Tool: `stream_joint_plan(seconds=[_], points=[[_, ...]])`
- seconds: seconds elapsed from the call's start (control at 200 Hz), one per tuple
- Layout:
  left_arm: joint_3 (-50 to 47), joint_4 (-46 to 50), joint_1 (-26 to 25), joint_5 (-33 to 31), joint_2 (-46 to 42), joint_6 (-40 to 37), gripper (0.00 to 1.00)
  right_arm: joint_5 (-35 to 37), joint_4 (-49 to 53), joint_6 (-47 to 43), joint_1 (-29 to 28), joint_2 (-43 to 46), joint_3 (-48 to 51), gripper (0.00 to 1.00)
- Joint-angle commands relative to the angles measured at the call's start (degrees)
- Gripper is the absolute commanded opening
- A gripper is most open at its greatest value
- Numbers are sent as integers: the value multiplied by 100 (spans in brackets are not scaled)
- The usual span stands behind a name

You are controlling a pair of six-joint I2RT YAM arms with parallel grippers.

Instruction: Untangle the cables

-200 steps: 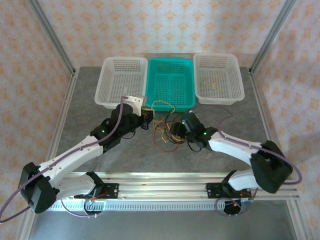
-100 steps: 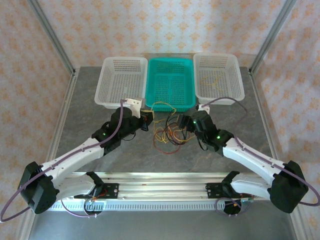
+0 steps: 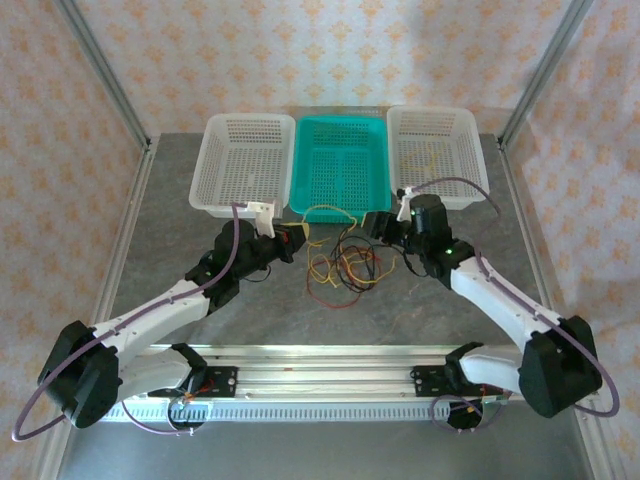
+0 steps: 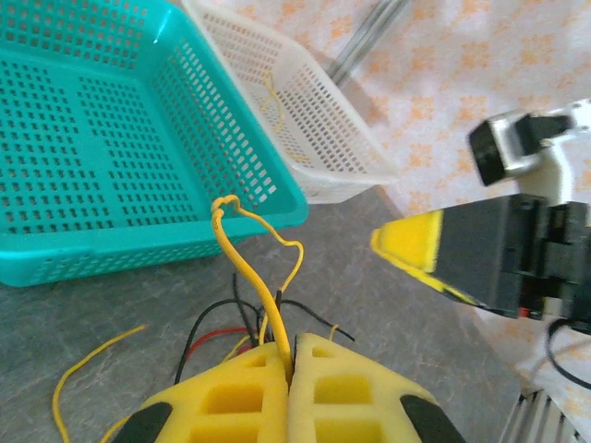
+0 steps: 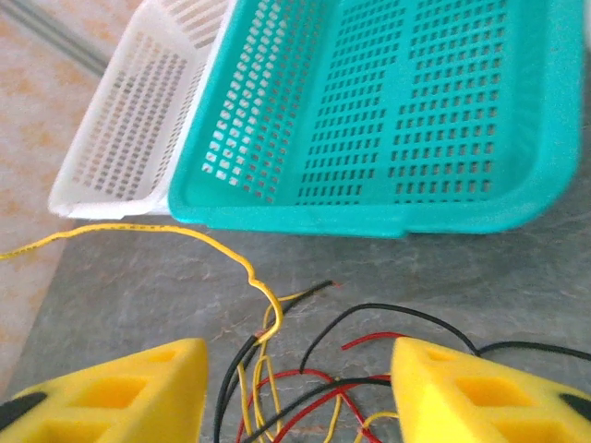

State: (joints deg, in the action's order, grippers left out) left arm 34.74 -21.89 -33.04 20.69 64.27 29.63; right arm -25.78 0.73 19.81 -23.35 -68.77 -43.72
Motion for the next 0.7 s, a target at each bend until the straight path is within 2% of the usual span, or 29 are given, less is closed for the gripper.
stream_joint_plan(seconds=[0.0,0.526,0.696], points=[[-80,-526,59,255,73,123,0,-922,-363,-270,174,-317,-111,49],[-134,-738,69,444,190,184,0,-1113,-516,-507,270,-1318,-600,48],[-143,-755,63,471,204,175,0,-1190,-637,-458,270,-1533,-694,43]])
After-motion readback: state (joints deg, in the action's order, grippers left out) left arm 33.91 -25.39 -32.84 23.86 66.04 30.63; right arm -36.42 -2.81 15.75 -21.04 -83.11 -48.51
